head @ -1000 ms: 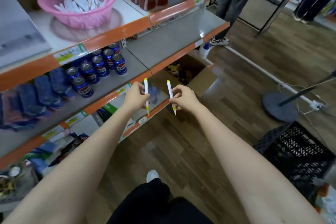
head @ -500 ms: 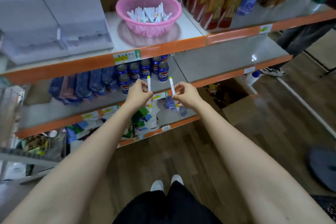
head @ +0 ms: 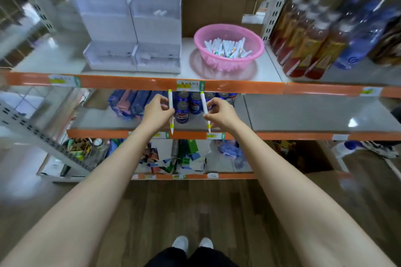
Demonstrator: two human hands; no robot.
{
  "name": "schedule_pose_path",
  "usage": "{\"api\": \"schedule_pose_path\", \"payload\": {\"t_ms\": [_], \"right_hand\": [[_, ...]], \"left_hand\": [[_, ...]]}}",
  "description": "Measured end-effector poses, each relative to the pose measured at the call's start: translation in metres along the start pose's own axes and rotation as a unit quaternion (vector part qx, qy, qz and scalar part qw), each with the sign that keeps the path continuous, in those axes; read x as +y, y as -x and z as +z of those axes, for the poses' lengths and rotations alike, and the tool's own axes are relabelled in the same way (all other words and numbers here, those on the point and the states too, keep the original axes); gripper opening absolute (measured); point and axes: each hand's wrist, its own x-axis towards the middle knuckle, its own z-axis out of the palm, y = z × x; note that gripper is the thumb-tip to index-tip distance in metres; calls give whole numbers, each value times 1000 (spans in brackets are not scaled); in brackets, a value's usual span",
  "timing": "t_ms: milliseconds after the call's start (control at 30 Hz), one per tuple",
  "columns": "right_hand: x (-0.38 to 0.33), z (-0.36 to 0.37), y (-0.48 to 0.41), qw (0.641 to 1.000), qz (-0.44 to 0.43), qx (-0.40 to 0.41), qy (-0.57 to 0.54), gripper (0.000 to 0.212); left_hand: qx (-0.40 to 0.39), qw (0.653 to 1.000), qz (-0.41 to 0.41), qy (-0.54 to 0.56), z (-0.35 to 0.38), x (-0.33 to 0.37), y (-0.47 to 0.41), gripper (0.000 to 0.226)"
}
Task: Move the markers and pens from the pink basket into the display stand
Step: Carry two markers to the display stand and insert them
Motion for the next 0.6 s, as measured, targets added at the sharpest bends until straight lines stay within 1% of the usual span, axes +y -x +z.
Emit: {"api": "schedule_pose_path", "payload": {"t_ms": [133, 400, 500, 600], "right_hand": [[-21, 4, -12, 999, -31, -14, -3, 22], [-66, 27, -45, 998, -53, -23, 6, 24], [-87, 38, -61, 998, -53, -21, -2, 26], [-111, 53, -79, 998, -61, -6, -4, 24]], "left_hand": [[38, 999, -2, 20, -20, -4, -5, 22], [106, 992, 1, 65, -68, -15, -30, 24], [106, 991, 8, 87, -90, -16, -50, 23], [81, 989, 11, 122, -117, -21, -74, 22]]}}
